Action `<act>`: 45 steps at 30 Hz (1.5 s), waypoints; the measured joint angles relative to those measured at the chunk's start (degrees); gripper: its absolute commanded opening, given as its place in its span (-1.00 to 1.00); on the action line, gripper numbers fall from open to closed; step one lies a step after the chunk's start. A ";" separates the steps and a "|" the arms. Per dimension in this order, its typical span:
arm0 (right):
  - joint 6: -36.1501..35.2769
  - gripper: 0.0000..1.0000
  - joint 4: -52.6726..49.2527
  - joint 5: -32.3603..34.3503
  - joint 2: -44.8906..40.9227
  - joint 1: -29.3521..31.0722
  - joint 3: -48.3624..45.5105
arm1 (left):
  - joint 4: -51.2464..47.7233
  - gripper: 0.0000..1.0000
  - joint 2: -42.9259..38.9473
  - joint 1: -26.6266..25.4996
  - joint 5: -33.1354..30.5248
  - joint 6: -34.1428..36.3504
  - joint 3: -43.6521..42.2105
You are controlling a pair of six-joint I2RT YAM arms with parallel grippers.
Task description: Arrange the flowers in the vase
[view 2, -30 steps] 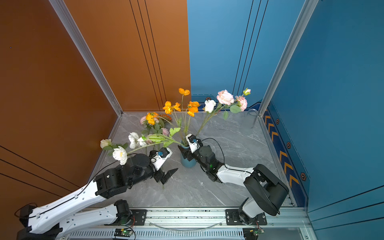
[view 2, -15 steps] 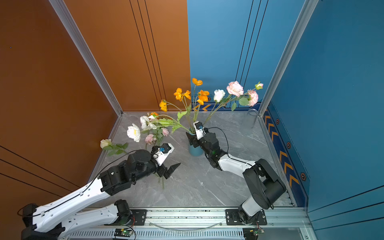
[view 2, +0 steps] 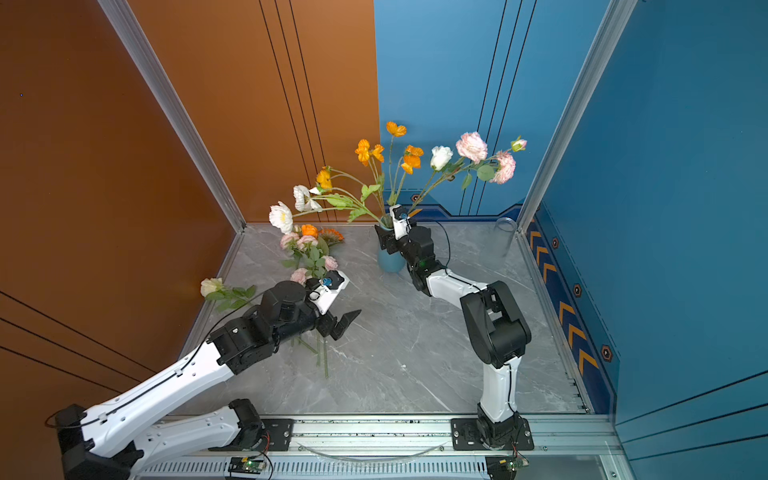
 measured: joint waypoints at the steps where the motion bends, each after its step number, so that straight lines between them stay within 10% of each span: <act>1: 0.00 -0.28 -0.07 -0.35 1.46 -0.81 1.70 | -0.02 0.96 0.37 0.61 0.17 0.04 0.39; 22: 0.90 -0.18 -3.06 -3.28 16.50 -7.32 17.73 | 1.73 0.96 11.41 5.75 2.71 0.39 6.86; 40: 1.75 1.00 0.28 -3.34 16.15 -8.22 17.49 | 2.97 0.96 11.54 5.86 3.41 0.33 7.98; 45: 1.84 1.00 1.97 -3.32 15.63 -8.22 17.42 | 2.97 0.96 10.97 5.90 3.41 0.17 7.98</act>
